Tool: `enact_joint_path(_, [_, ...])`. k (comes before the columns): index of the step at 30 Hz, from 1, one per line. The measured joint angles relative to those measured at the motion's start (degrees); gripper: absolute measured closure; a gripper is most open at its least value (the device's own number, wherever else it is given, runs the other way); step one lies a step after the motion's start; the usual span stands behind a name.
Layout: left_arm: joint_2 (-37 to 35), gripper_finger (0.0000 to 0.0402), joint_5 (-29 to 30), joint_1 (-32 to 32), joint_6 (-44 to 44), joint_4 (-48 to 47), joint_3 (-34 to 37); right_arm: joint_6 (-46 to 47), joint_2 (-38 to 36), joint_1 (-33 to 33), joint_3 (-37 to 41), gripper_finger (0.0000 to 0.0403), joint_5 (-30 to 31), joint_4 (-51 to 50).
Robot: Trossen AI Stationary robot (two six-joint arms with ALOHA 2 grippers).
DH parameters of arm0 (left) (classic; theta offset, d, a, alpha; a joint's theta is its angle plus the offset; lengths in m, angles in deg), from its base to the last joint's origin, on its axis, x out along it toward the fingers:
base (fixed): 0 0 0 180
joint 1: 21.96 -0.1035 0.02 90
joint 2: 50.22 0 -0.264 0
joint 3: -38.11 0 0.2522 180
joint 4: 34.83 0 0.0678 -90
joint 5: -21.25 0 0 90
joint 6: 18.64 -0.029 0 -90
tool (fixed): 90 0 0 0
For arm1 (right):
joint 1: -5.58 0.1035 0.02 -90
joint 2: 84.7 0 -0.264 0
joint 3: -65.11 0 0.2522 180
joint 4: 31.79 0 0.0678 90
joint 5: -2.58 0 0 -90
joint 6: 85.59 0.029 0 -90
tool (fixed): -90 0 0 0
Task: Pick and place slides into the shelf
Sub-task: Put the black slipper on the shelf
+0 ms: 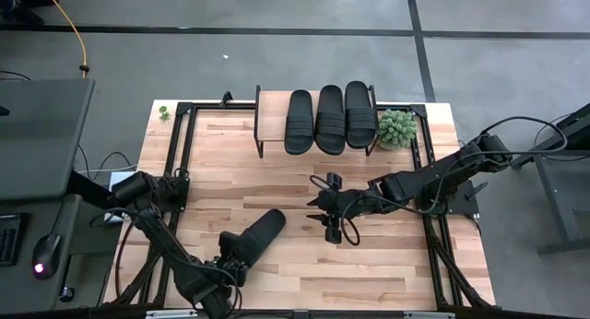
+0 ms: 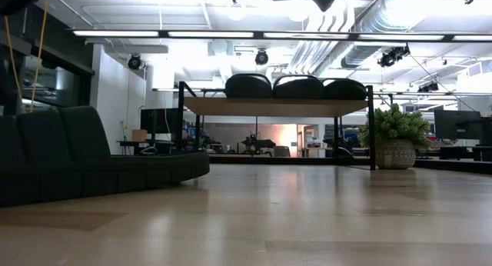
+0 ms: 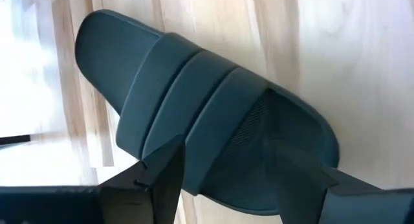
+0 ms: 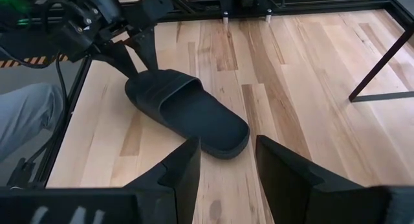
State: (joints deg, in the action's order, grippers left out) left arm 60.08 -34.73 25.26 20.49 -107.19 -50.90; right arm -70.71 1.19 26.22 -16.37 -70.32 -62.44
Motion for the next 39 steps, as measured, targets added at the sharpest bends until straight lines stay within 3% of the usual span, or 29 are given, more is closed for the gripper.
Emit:
enact_joint_path(8, [3.0,0.0219,1.49,-0.02,-0.31,-2.16,-0.02,0.02,0.0,0.0,0.0,0.0261,0.0,0.02])
enact_joint_path(19, [4.13,0.0224,10.45,-0.06,-0.31,-2.89,0.0,0.0,0.0,0.0,0.0,0.0261,-0.02,0.0])
enact_joint_path(28, [4.41,0.0224,12.0,-1.34,-0.27,-1.28,-0.02,0.0,0.0,0.0,0.0,0.0261,-0.02,0.01])
enact_joint_path(39, [9.74,0.0225,12.55,-5.6,-3.37,1.37,-0.26,0.0,0.0,-0.02,0.0,0.0261,-0.91,0.03])
